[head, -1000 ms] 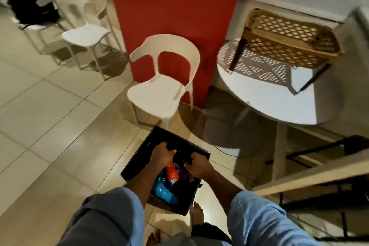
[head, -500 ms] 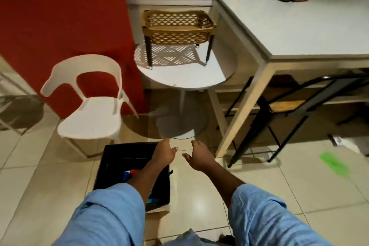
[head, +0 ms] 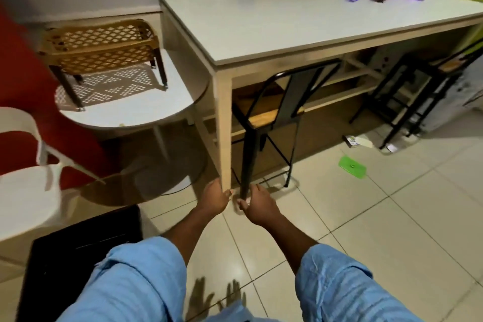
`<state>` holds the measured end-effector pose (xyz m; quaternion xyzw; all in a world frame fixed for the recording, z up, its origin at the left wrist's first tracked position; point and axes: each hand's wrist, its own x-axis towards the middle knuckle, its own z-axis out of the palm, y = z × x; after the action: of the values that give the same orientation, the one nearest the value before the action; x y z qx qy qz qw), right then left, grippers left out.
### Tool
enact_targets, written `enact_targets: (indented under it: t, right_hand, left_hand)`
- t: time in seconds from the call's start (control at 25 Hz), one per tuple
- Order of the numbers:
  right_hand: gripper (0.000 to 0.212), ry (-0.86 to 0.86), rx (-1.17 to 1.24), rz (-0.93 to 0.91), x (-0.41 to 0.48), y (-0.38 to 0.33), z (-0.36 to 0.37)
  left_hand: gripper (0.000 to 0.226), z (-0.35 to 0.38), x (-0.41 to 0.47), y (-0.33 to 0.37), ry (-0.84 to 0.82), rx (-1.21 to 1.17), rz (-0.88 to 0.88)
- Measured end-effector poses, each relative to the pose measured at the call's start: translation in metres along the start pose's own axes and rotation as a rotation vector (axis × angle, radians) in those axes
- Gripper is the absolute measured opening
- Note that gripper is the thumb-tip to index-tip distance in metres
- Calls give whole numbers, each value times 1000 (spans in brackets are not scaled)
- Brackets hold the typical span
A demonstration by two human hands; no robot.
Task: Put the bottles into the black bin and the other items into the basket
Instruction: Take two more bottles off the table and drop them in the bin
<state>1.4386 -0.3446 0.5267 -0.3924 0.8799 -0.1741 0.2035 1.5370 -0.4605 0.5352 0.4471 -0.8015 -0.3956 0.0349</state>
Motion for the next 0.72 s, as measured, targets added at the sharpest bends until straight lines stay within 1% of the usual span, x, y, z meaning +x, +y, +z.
enact_targets:
  t: [0.08, 0.16, 0.28, 0.36, 0.44, 0.56, 0.72]
  right_hand:
    - [53, 18, 8, 39, 0, 51, -27]
    - [55, 58, 10, 73, 0, 91, -50]
    - [54, 121, 18, 110, 0, 149, -87]
    - [53, 166, 5, 141, 5, 182, -110]
    - [53, 202, 20, 196, 10, 211, -130]
    - [58, 229, 29, 258, 20, 250, -153]
    - [65, 248, 53, 361, 45, 309, -186]
  left_hand:
    - [43, 36, 6, 43, -23, 21, 29]
    - [46, 66, 12, 80, -30, 26, 48]
    - [47, 112, 16, 140, -83, 57, 131]
    - [54, 138, 21, 175, -120, 89, 184]
    - [56, 161, 30, 205, -138, 120, 247]
    - [47, 193, 50, 240, -189, 183, 339]
    - [54, 245, 90, 292, -269, 209, 384]
